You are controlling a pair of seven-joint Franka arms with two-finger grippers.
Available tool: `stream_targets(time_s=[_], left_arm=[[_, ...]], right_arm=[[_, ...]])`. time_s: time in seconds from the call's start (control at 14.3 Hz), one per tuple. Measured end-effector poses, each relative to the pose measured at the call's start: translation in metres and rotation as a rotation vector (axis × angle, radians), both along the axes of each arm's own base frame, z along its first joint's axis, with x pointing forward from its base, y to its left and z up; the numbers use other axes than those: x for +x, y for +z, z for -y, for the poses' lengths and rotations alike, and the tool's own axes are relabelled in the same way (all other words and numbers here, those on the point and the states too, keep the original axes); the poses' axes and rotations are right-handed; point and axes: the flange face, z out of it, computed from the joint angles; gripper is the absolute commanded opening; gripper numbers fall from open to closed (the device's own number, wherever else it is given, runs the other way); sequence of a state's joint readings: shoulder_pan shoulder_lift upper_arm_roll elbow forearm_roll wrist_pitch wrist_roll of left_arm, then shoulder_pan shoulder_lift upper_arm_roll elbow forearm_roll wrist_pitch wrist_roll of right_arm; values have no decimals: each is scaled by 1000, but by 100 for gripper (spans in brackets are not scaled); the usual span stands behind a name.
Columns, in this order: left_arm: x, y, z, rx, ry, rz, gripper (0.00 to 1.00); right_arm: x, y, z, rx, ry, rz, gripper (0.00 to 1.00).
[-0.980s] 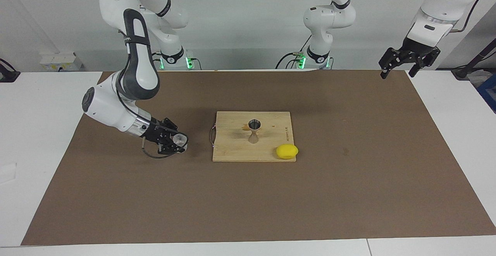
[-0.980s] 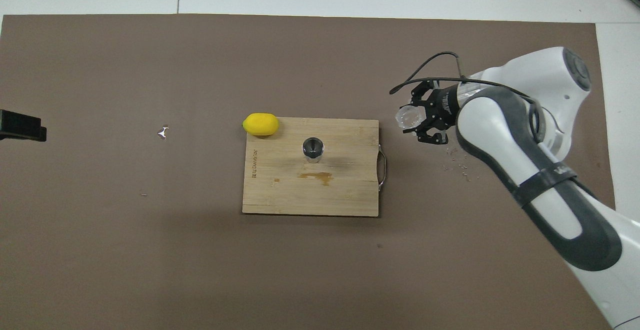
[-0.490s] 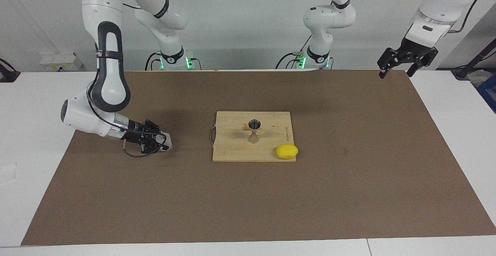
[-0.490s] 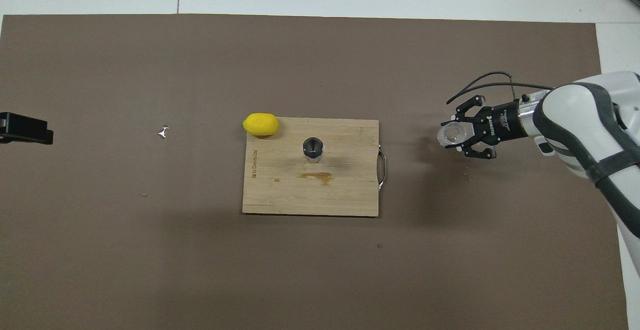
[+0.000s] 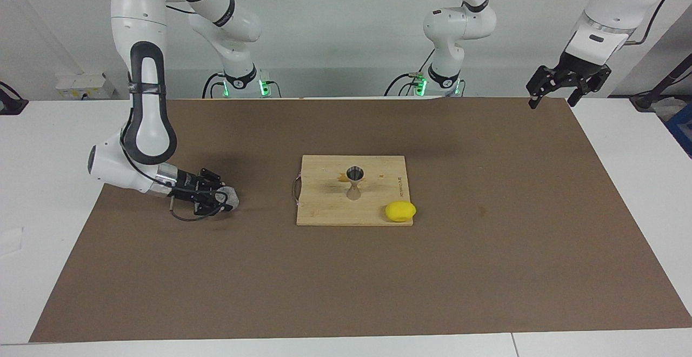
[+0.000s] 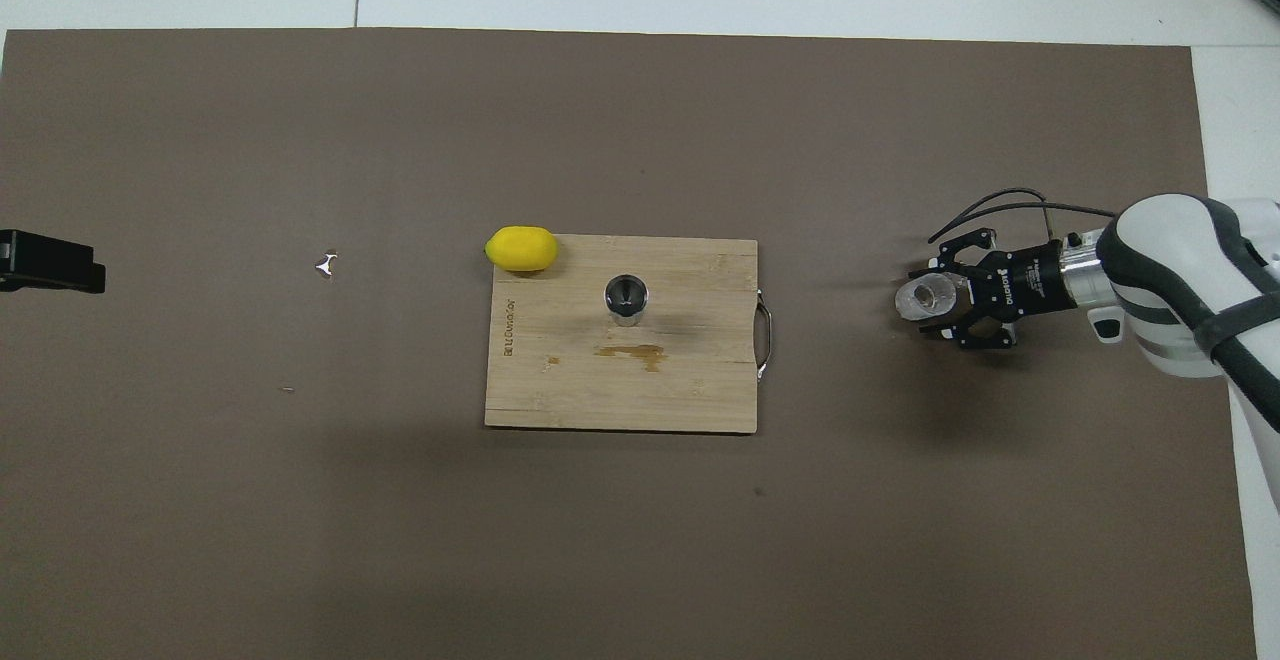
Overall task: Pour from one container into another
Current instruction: 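Lower the clear cup onto the table and open the right gripper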
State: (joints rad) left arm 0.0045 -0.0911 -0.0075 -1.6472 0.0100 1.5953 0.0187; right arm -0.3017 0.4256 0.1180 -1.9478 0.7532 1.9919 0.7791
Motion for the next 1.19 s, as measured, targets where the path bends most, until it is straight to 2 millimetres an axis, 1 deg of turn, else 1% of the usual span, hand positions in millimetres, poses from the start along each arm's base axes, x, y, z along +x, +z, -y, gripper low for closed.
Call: stream_targets(time_s=[0.07, 0.21, 0.35, 0.49, 0.63, 0.7, 0.77, 0.91, 1.05, 1.19], left_arm=[[0, 0, 0, 0, 0, 0, 100], [0, 0, 0, 0, 0, 0, 100], [0, 0, 0, 0, 0, -1, 100], [0, 0, 0, 0, 0, -1, 100], [0, 0, 0, 0, 0, -1, 100], [0, 0, 0, 0, 0, -1, 100], [0, 0, 0, 0, 0, -1, 100], [0, 0, 0, 0, 0, 0, 100], [0, 0, 0, 0, 0, 0, 100], [0, 0, 0, 0, 0, 0, 100]], right_arm=[[1, 4, 1, -6, -4, 10, 98], [4, 23, 2, -18, -6, 45, 100], [5, 54, -1, -37, 5, 95, 100], [1, 88, -6, -97, 59, 147, 100], [-3, 115, -19, -190, 174, 196, 100], [-5, 124, -30, -231, 254, 224, 100], [-6, 127, -46, -262, 345, 251, 100], [-9, 124, -79, -315, 539, 291, 100], [-13, 121, -103, -392, 712, 306, 100], [-15, 122, -125, -497, 885, 320, 100]])
